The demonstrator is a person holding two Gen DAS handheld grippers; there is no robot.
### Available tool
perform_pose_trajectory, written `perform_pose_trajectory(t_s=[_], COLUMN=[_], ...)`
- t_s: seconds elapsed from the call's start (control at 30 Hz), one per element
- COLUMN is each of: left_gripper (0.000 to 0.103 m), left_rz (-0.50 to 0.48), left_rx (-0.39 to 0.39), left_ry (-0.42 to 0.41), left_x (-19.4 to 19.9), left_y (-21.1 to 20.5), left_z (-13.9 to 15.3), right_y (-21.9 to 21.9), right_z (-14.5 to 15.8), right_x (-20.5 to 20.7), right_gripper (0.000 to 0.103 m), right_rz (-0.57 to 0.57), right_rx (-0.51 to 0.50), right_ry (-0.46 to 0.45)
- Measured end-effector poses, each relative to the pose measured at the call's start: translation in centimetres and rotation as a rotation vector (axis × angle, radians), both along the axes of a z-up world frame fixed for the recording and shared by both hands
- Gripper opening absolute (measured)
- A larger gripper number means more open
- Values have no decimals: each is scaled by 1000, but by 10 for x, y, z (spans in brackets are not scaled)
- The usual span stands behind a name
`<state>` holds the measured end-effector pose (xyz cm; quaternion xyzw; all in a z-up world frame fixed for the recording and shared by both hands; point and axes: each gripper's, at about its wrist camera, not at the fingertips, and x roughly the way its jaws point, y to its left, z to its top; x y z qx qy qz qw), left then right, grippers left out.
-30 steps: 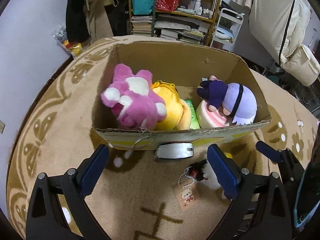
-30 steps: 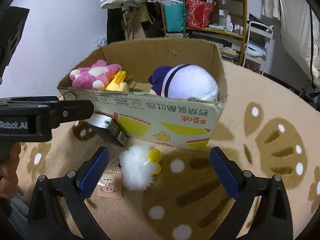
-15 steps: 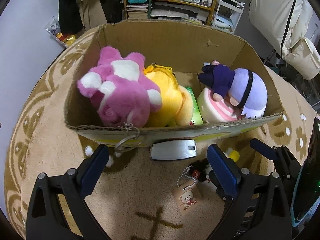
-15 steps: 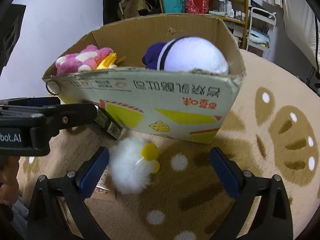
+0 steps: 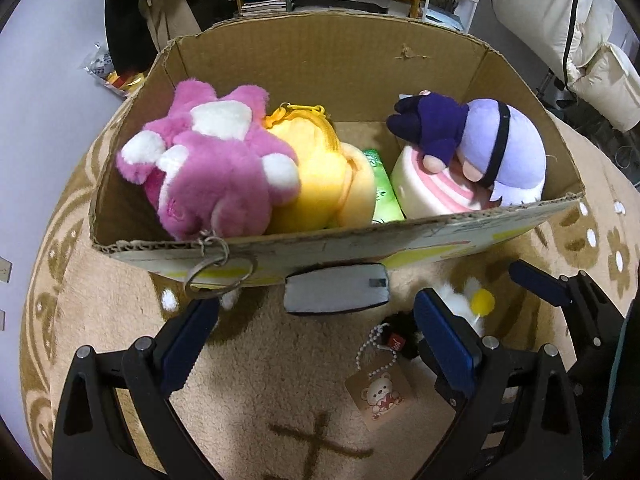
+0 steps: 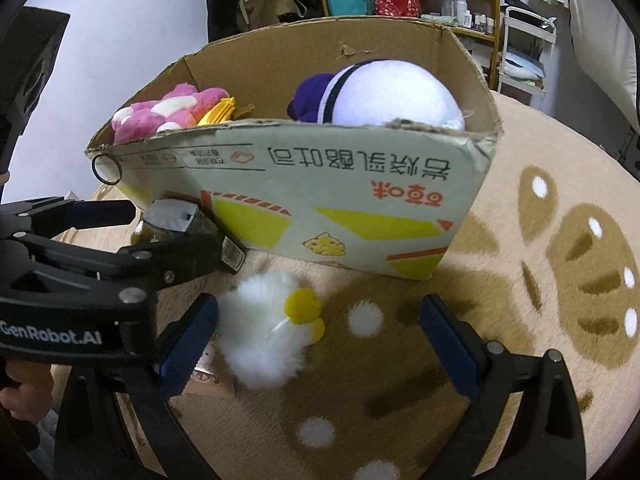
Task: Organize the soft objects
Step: 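Grasp the black white-lidded box with the left tool while the right tool grasps the white chick, then lift the black box and the chick and carry them over the box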
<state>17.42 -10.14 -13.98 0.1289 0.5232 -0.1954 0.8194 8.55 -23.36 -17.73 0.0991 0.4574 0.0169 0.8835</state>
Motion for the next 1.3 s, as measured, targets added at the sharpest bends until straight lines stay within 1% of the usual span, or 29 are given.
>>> perform_pose_trajectory(t_s=[0.07, 0.1, 0.17, 0.2, 0.23, 0.27, 0.33, 0.4, 0.43, 0.5, 0.57, 0.6, 0.67, 0.7, 0.73, 0.77, 0.83, 0.87, 1.03, 1.13, 1.2, 1.3], left_gripper=[90, 86, 85, 81, 73, 70, 65, 63, 63, 62, 56, 53, 52, 50, 49, 45, 45, 45, 45, 45, 45, 45], left_rz=[10, 16, 29, 35, 39, 42, 45, 49, 50, 47, 39, 36, 38, 39, 43, 46, 56, 59, 74, 88, 90, 80], left_rx=[-9, -17, -29, -31, -30, -28, -36, -49, -51, -53, -65, -77, -85, -88, -91, -98, -112, -114, -96, -98, -95, -88], left_ry=[2, 8, 21, 21, 18, 19, 29, 37, 39, 36, 37, 38, 39, 39, 43, 50, 58, 58, 46, 40, 31, 27], left_x=[1, 1, 3, 4, 4, 5, 6, 6, 7, 7, 6, 6, 7, 9, 8, 10, 12, 12, 9, 4, -2, -10], left_y=[2, 3, 7, 8, 9, 10, 12, 13, 14, 15, 16, 18, 20, 22, 22, 24, 27, 28, 31, 35, 38, 37], left_z=[-1, -2, -5, -5, -6, -7, -8, -8, -8, -9, -8, -9, -9, -9, -10, -11, -12, -12, -9, -5, -1, 3], right_y=[3, 5, 6, 6, 6, 6, 6, 7, 7, 7, 8, 8, 11, 12, 12, 12, 9, 10, 13, 11, 8, 5], right_z=[0, -1, -4, -6, -8, -9, -9, -9, -9, -9, -9, -9, -11, -12, -12, -11, -10, -8, -6, -1, 1, -3], right_x=[1, 1, 2, 3, 3, 3, 4, 4, 4, 6, 7, 7, 8, 7, 8, 8, 9, 9, 4, 1, -2, -3], right_gripper=[102, 98, 95, 93, 91, 88, 85, 77, 75, 64, 56, 54, 53, 52, 50, 46, 39, 31, 30, 25, 23, 24], right_rz=[8, 10, 17, 19, 23, 29, 32, 41, 45, 55, 70, 76, 89, 92, 93, 93, 101, 111, 126, 115, 107, 96], right_rx=[6, 12, 35, 42, 50, 66, 77, 88, 95, 120, 145, 149, 133, 129, 132, 141, 140, 145, 110, 102, 109, 130], right_ry=[4, 7, 21, 32, 37, 37, 36, 29, 29, 31, 36, 37, 38, 38, 37, 33, 28, 22, 16, 1, 2, 27])
